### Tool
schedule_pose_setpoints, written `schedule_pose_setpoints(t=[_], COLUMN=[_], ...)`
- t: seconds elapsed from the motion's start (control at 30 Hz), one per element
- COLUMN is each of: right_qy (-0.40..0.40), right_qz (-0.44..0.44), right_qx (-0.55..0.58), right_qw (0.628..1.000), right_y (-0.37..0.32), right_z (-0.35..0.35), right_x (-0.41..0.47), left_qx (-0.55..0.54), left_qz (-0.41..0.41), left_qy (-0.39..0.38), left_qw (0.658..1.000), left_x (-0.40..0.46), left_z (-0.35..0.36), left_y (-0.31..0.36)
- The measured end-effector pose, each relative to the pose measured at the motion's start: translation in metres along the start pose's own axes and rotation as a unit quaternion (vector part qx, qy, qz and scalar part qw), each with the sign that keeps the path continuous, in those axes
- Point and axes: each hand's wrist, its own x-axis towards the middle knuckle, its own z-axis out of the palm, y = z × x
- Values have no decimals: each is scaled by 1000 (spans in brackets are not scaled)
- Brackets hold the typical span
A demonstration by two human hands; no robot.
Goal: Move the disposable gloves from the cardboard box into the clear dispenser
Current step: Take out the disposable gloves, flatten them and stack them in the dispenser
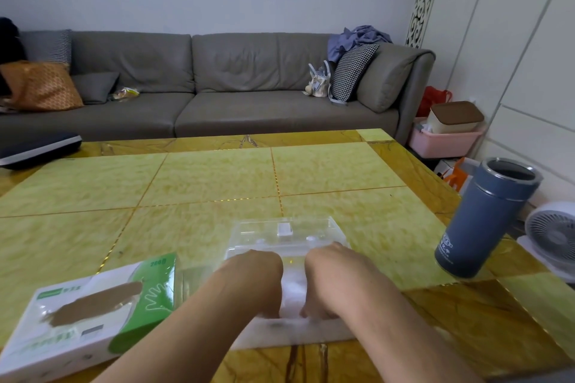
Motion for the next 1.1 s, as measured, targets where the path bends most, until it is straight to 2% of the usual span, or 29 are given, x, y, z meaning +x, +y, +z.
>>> schedule_pose_setpoints(t=[0.1, 0.27, 0.4, 0.53, 0.67, 0.9, 1.0, 1.1], right_qy=[-51, -75, -111, -113, -112, -135, -119, -93], right_qz=[18, 44, 73, 73, 68, 67, 47, 37], right_qx=[-5, -12, -11, -20, -36, -63, -60, -49], right_qw=[999, 996, 991, 991, 991, 987, 990, 994], right_y=[-4, -6, -8, -6, -6, -9, -8, -4], right_z=[2, 9, 10, 11, 10, 6, 5, 9], right_x=[11, 24, 29, 32, 30, 28, 26, 22], left_qx=[-22, -5, 93, 247, 212, 146, 116, 66], left_qz=[0, 31, 58, 88, 69, 92, 99, 122], left_qy=[3, 21, 55, 68, 18, -49, -51, 0], left_qw=[1000, 999, 992, 963, 975, 984, 987, 990], left_x=[5, 0, -10, -12, -7, -2, -8, -24], left_z=[6, 11, 4, -3, -4, -7, -10, -11], left_y=[-5, -18, -18, -11, -5, -2, -5, -18])
